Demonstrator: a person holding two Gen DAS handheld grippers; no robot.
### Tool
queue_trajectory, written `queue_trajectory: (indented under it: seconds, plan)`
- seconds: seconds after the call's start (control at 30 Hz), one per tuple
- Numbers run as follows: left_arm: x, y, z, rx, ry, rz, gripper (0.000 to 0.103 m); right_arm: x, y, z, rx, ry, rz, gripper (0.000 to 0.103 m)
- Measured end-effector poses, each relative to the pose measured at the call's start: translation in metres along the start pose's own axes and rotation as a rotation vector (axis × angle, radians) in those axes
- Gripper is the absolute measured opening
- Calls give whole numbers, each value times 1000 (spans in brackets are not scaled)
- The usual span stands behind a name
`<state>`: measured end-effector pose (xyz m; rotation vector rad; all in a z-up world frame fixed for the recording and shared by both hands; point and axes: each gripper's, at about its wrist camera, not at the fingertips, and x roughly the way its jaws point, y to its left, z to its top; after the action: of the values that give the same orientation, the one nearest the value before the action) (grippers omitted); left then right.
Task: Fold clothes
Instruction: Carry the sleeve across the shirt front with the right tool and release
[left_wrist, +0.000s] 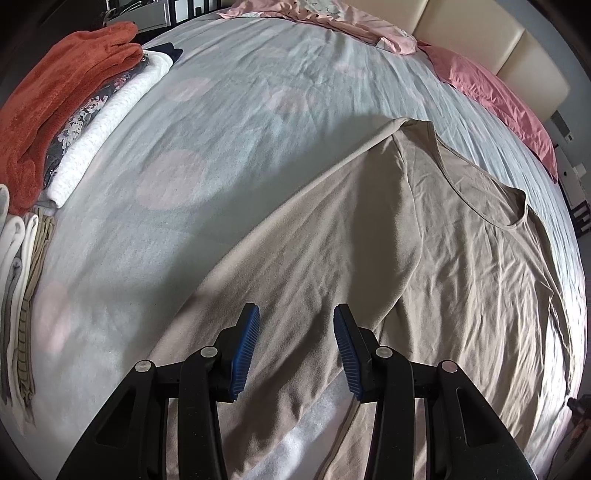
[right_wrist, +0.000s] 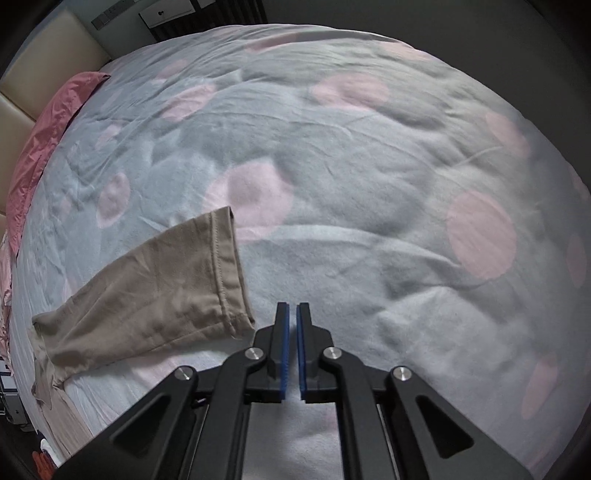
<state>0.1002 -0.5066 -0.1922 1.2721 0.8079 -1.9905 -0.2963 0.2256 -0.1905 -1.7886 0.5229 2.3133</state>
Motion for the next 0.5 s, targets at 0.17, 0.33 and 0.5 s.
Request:
queue_trajectory:
  seconds: [0.17, 0.33, 0.5]
  plan:
    - [-5, 13, -1, -34, 8, -31, 44, -20, 31, -40, -9, -19, 179, 7]
    - [-21, 38, -2, -95, -15, -32, 44, -35, 100, -109, -79, -2, 443, 7]
    - [-23, 75, -3, -171, -1, -15, 44, -26, 175, -186, -247, 49, 587, 7]
